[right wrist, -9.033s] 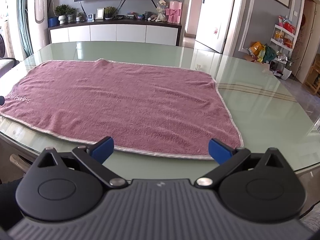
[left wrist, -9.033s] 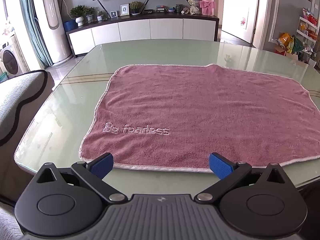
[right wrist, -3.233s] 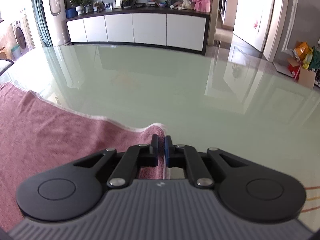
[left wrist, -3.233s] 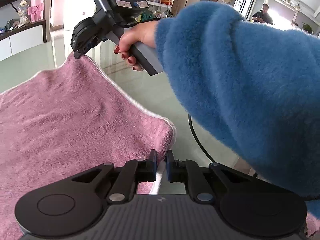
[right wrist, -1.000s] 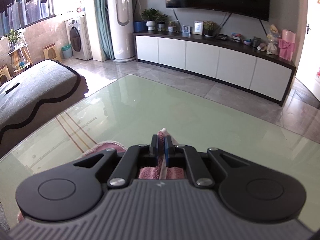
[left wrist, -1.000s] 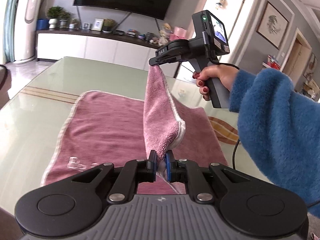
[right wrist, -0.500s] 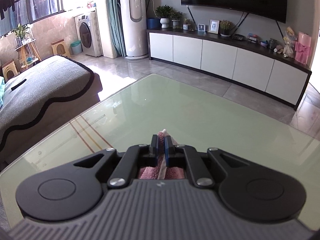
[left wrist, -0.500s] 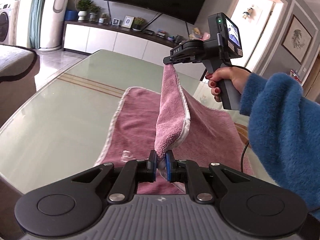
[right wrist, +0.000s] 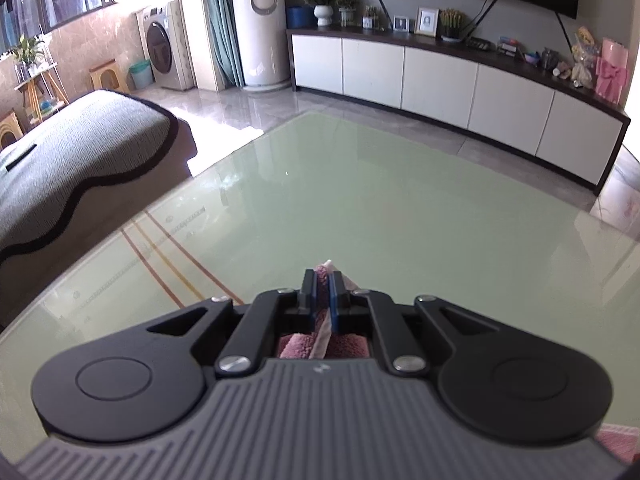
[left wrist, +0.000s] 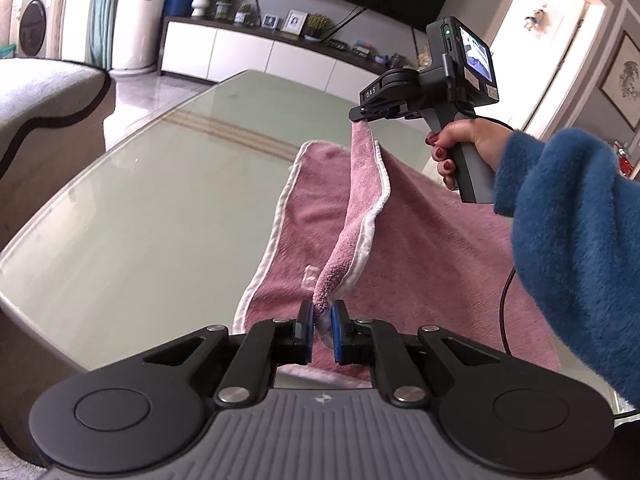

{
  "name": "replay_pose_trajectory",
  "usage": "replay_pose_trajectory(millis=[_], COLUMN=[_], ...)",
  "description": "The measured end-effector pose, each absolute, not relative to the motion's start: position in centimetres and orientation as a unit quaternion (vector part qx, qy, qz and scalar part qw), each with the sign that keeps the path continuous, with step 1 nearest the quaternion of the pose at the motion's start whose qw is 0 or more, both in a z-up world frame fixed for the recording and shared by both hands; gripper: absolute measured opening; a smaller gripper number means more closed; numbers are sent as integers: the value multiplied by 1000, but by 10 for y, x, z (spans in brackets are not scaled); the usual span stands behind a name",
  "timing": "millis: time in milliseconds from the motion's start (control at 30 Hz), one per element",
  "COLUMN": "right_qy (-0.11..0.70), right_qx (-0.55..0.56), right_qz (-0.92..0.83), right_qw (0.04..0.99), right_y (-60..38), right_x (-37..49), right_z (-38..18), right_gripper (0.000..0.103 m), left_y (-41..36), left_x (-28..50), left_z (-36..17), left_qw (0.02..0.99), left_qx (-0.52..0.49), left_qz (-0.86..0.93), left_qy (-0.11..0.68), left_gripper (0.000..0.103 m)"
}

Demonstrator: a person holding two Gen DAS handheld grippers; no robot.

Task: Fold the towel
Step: 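Lift the gripped towel edge with both grippers and fold it over the towel, then open both grippers to release the folded towel edge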

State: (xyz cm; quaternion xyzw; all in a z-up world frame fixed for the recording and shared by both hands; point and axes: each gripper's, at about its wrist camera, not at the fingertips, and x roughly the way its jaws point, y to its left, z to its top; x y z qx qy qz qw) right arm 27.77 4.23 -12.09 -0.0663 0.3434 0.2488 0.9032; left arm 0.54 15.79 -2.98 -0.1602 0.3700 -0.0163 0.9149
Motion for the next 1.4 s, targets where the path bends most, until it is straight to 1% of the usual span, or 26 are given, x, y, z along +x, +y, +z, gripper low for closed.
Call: replay_pose_trajectory(millis=[367, 467, 533, 667, 767, 933, 1067, 1200, 1267, 1400], right_qy=[355, 355, 349, 335, 326, 314, 314, 329, 346, 379], right_qx=[-49, -40, -41, -53, -48, -57, -69, -70, -59, -42], right_qz=[236, 240, 242, 249, 255, 253, 243, 226, 209, 177], right_qw=[903, 902, 904, 907, 909, 914, 915, 914, 913, 907], right_y=[56, 59, 62, 64, 56, 29, -5, -44, -75, -123], right_x=[283, 283, 280, 272, 264, 242, 219, 191, 169, 131], right_z=[-134, -131, -128, -117, -106, -88, -80, -80, -85, -101], right_gripper=[9, 17, 33, 33, 31, 30, 30, 30, 30, 30], left_y=[160, 159, 157, 157, 159, 161, 160, 159, 159, 162], left_x=[-1, -3, -6, -14, -18, -18, -11, -2, 1, 6], left_z=[-34, -34, -32, -30, -26, -15, -4, -2, -2, -7], left_qw=[909, 908, 907, 907, 909, 915, 922, 921, 919, 913], left_qx=[-164, -167, -167, -165, -160, -145, -121, -108, -105, -98], left_qz=[-6, -1, 3, 19, 27, 28, 20, 9, 1, -5], left_qy=[383, 385, 387, 388, 385, 376, 368, 375, 381, 395], left_gripper=[11, 12, 13, 13, 15, 20, 37, 49, 50, 50])
